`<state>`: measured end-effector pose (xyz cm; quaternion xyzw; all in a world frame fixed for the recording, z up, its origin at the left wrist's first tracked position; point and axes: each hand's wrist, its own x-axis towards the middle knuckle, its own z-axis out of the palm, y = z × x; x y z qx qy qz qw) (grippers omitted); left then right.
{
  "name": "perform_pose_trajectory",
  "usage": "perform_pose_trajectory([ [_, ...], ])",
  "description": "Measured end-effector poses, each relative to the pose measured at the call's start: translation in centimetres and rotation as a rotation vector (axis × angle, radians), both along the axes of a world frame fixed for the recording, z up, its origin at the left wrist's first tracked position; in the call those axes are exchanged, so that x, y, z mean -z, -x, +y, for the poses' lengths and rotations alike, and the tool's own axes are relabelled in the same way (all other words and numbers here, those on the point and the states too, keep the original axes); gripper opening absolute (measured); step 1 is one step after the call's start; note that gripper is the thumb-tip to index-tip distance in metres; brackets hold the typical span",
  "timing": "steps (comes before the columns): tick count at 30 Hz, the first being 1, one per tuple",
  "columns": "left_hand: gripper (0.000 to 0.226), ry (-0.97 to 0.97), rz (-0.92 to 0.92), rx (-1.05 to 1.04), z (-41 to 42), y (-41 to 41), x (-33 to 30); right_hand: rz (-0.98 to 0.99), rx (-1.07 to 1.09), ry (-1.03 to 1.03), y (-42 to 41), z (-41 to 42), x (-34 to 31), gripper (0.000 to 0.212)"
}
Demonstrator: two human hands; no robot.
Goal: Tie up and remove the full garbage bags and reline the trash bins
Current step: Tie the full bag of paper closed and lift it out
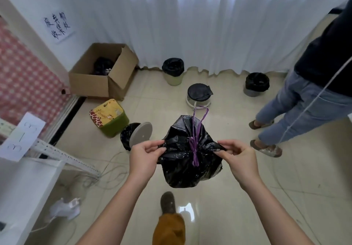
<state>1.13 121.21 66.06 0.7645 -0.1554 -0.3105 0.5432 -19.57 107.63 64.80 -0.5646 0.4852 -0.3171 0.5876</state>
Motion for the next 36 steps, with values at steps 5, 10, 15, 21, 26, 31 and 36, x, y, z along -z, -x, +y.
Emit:
perform_pose_trajectory([
  [5, 0.02, -0.007, -0.013, 0.053, -8.4, -9.4, 0.2, 0.009, 0.06, 0.002, -8.9, -7.5, 0.6, 0.029],
  [10, 0.021, 0.013, 0.014, 0.091, -16.7, -17.1, -1.6, -0.005, 0.107, -0.016, -16.1, -14.5, -0.1, 0.027],
  [15, 0.022, 0.024, -0.006, 0.096, -25.3, -23.8, -2.0, -0.003, 0.11, -0.008, -22.6, -22.8, -0.3, 0.027],
  [21, 0.025, 0.021, -0.007, 0.032, -35.9, -31.7, 0.5, 0.054, 0.015, 0.013, -31.0, -34.8, 1.6, 0.027],
  [26, 0.021, 0.031, 0.055, -0.104, -44.1, -37.8, 1.0, 0.062, -0.106, 0.019, -38.4, -44.8, 1.4, 0.023],
  [31, 0.021, 0.059, 0.091, -0.284, -49.2, -44.4, 0.3, 0.054, -0.217, 0.04, -47.6, -52.8, 0.0, 0.02],
  [36, 0.022, 0.055, 0.049, -0.321, -53.8, -52.9, 0.4, 0.068, -0.279, 0.081, -57.3, -58.5, 0.6, 0.025],
])
